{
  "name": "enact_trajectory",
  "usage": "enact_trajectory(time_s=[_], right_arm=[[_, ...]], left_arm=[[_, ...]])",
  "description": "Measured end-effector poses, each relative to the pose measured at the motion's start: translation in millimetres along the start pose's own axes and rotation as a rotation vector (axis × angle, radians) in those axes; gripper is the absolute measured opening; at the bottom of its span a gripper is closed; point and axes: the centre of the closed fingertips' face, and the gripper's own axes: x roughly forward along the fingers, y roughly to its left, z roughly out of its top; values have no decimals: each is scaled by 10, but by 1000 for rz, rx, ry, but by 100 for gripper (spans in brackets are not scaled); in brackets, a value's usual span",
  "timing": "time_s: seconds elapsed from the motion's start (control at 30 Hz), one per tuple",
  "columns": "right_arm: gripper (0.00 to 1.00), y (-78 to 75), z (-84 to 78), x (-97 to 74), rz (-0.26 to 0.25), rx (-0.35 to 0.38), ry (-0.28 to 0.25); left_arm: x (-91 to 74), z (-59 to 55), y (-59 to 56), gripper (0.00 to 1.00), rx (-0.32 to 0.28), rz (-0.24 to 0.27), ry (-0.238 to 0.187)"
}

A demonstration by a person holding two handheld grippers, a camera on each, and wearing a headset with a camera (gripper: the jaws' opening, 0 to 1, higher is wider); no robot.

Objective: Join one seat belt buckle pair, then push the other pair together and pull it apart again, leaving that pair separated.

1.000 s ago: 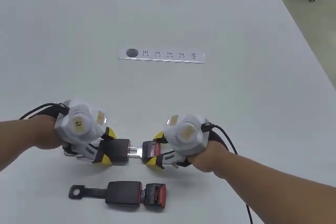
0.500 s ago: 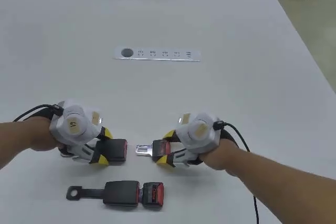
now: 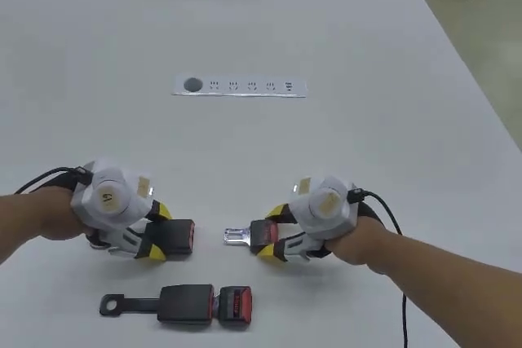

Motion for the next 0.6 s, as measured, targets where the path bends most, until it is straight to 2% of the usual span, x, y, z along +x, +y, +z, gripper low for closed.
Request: enact_trajectory(time_s=[0.47,0.6], right_arm=[[36,-132,-273,-206,-23,32,11],[36,-129,-340,-274,-22,40,18]], left_arm=[[4,-4,4,34,1,-6,-7],[4,-4,6,34,0,-8,-8]])
